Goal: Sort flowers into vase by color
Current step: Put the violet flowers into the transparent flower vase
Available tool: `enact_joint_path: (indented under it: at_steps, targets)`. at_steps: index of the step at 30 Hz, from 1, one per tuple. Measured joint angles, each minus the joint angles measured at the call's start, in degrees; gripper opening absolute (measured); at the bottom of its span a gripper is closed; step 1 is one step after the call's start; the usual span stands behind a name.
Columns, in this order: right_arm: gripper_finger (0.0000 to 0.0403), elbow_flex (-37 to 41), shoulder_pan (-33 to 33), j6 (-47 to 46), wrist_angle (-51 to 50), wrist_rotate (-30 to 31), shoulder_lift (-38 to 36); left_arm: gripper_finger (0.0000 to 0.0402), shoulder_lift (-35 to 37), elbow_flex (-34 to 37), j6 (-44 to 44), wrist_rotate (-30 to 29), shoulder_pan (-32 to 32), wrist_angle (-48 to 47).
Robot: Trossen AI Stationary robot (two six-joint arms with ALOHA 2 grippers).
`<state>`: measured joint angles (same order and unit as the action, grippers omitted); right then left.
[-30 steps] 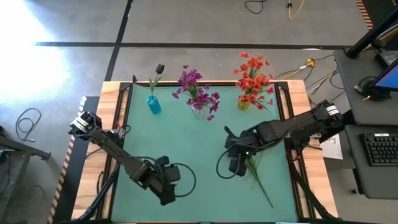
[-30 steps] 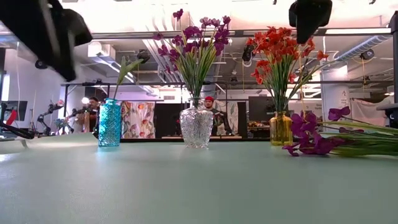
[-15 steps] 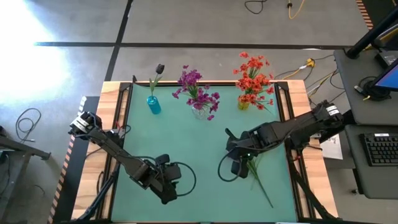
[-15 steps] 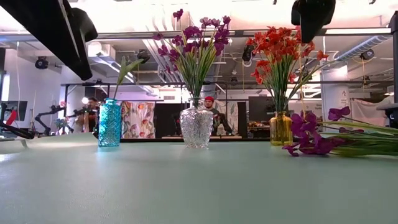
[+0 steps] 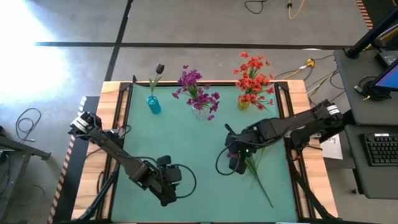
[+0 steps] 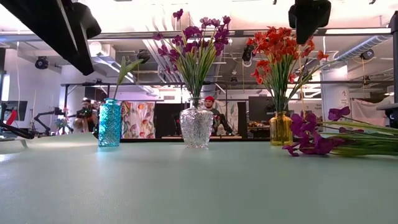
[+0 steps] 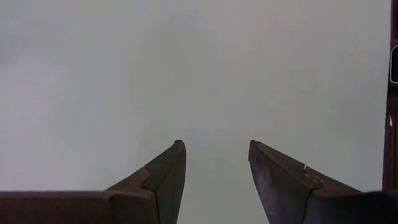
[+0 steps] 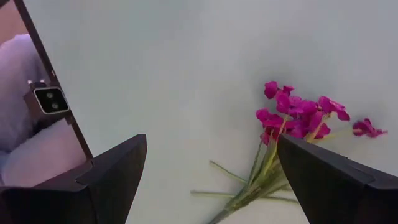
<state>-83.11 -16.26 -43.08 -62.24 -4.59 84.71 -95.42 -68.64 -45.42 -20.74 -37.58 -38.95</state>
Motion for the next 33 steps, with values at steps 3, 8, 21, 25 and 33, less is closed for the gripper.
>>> enact_joint_path:
  at_steps: [3, 8, 21, 25, 33]
  targets:
    - [0.0352, 0.0, 0.5, 2.8, 1.3, -0.5, 0.4, 0.0164, 0.0, 0.0, 1.1, -1.3, 0.0, 0.1]
    - [0.0352, 0.0, 1.3, 5.2, 1.1, -1.6, 0.4, 0.0164, 0.0, 0.0, 0.9, -1.3, 0.0, 0.5]
    - [0.0352, 0.0, 1.7, 7.3, 5.5, 0.7, 0.3, 0.0164, 0.0, 0.0, -0.5, -1.4, 0.0, 0.9]
    - [0.0352, 0.0, 1.7, 2.8, 5.6, 0.7, 0.3, 0.0164, 0.0, 0.0, -2.3, -1.3, 0.0, 0.9]
    - [0.0352, 0.0, -1.5, -10.1, -4.6, 0.7, 0.3, 0.0164, 0.0, 0.0, -6.0, -1.3, -0.1, 0.8]
